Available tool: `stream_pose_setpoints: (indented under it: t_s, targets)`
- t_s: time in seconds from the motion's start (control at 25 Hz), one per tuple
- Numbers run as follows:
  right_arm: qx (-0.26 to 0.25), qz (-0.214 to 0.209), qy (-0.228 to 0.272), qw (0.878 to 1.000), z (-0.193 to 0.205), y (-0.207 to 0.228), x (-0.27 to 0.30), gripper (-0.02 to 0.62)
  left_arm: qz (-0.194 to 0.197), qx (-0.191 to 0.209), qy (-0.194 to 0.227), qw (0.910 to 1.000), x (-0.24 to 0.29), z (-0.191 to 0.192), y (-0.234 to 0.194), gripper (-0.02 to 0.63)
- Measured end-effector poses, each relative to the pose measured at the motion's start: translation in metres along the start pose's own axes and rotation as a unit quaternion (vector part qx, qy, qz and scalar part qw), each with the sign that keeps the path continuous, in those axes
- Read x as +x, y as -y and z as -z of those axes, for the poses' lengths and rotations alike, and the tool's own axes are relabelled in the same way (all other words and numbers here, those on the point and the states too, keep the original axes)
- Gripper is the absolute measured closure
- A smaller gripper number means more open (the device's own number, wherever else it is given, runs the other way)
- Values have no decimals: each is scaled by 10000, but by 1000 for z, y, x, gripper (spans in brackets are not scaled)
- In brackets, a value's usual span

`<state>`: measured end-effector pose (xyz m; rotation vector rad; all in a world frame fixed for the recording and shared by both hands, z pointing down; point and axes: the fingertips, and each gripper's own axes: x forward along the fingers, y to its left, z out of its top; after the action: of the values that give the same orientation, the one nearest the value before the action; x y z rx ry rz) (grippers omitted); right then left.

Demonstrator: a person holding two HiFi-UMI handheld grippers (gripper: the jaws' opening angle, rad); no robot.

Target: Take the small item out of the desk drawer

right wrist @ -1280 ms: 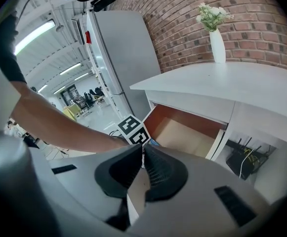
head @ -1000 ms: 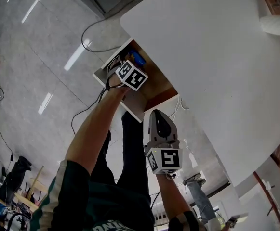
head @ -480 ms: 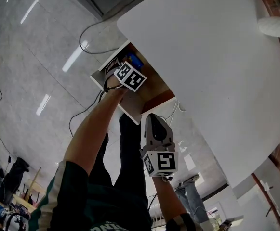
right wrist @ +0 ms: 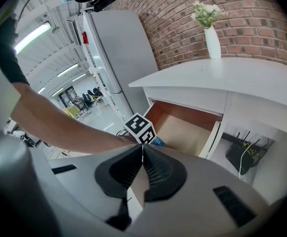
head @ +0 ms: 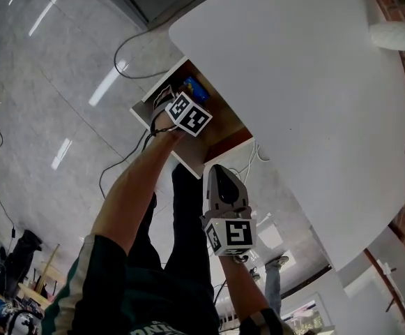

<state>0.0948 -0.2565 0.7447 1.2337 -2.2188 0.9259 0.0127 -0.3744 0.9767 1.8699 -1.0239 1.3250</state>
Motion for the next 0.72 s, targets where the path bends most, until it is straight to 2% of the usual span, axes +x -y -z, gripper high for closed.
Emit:
stream_pose_setpoints:
  t_s: [0.4,0.72]
  targets:
    - [-25,21,-8,10000,9,-6,-9,571,1,133,288,9995,-31,-10,10,184]
    - [-23,213,68,9997,-3,-9,-25,571,22,169,457,9988,-78,-9,16,184]
